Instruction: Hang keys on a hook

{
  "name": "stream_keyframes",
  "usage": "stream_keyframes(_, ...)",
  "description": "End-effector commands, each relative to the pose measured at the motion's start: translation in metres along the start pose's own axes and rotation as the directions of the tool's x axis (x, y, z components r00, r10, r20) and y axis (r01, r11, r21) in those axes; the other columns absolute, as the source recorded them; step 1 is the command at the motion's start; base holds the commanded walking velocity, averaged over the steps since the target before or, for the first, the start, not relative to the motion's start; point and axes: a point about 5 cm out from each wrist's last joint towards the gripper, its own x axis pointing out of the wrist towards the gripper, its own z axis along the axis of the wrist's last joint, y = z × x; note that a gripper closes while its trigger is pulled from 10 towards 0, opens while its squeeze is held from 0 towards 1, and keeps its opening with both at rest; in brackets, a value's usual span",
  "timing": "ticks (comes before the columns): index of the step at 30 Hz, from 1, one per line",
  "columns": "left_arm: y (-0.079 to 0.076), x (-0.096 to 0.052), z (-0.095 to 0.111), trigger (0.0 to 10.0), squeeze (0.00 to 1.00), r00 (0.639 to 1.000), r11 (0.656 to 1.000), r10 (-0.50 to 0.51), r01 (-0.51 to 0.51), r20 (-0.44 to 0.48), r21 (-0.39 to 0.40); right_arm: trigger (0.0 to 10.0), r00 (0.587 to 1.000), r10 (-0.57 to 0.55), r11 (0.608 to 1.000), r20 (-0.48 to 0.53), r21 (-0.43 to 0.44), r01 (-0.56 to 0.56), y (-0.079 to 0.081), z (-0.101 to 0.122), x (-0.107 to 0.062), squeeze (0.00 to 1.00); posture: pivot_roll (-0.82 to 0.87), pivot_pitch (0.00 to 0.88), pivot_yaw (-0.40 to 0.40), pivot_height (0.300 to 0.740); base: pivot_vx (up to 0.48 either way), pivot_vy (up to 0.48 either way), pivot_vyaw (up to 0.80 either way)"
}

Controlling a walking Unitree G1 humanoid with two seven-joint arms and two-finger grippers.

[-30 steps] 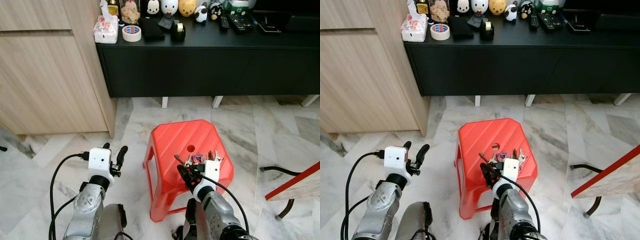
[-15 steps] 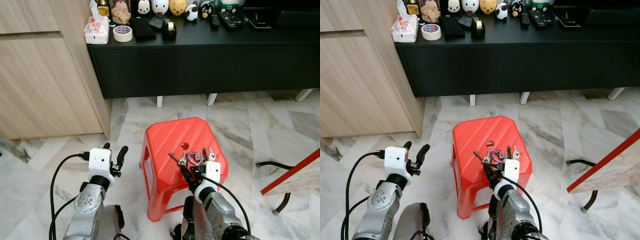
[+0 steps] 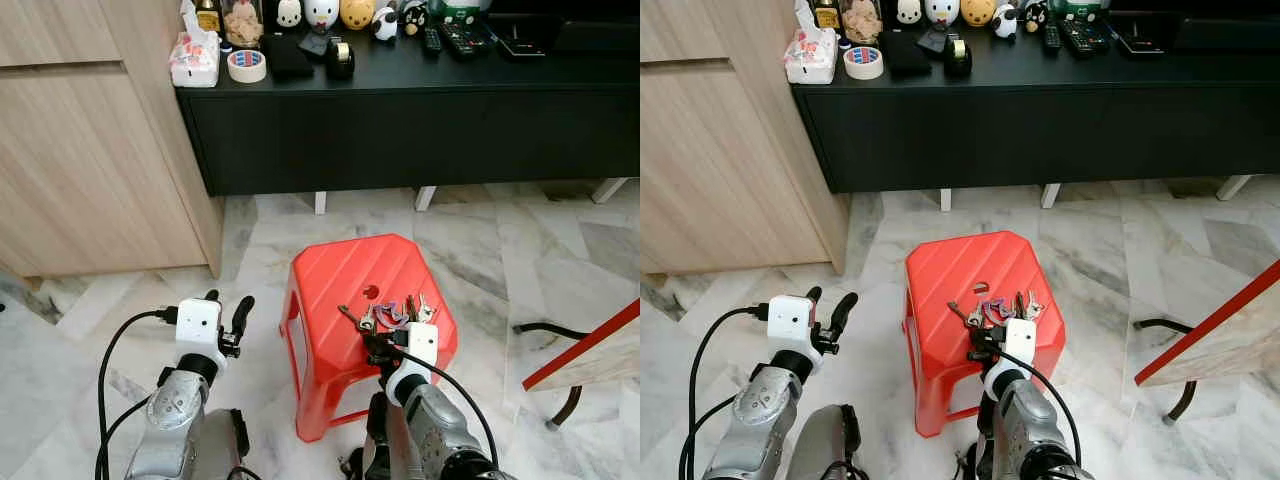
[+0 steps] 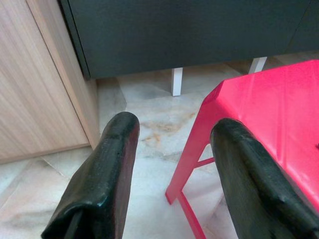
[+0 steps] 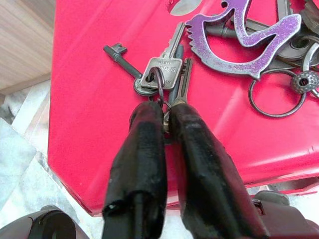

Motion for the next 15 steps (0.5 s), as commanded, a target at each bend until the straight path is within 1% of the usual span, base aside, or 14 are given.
stream_keyframes(1,0.0012,-0.0034,-0.0032,10.0,0.00,1.000,1.000,0.008,-0.008,-0.017,-0.004,0.0,1.000,0.001,1.000,-0.019,0.009,0.000,0.0001,-0.0030,-0.0003,0.00,0.09,0.205,-0.078,0.579,0.000,0.000,0.00)
stream_keyframes(12,-0.0004,-0.0029,-0.0037,10.0,0.00,1.000,1.000,0.003,-0.003,-0.021,0.001,0.0,1.000,0.008,1.000,-0.008,0.004,-0.008,0.0023,0.0029,0.0027,0.00,0.09,0.204,-0.077,0.579,0.000,0.000,0.00)
stream_keyframes(14,-0.0005,-0.0032,-0.0038,10.0,0.00,1.000,1.000,0.002,-0.002,-0.022,0.002,10.0,1.000,0.007,1.000,-0.012,-0.007,-0.007,0.0027,0.0033,0.0031,0.00,0.09,0.205,-0.077,0.579,0.000,0.000,0.00)
stream_keyframes(15,-0.0005,-0.0032,-0.0038,10.0,0.00,1.000,1.000,0.002,-0.002,-0.022,0.002,10.0,1.000,0.007,1.000,-0.012,-0.007,-0.007,0.0027,0.0033,0.0031,0.00,0.09,0.205,-0.077,0.579,0.000,0.000,0.00)
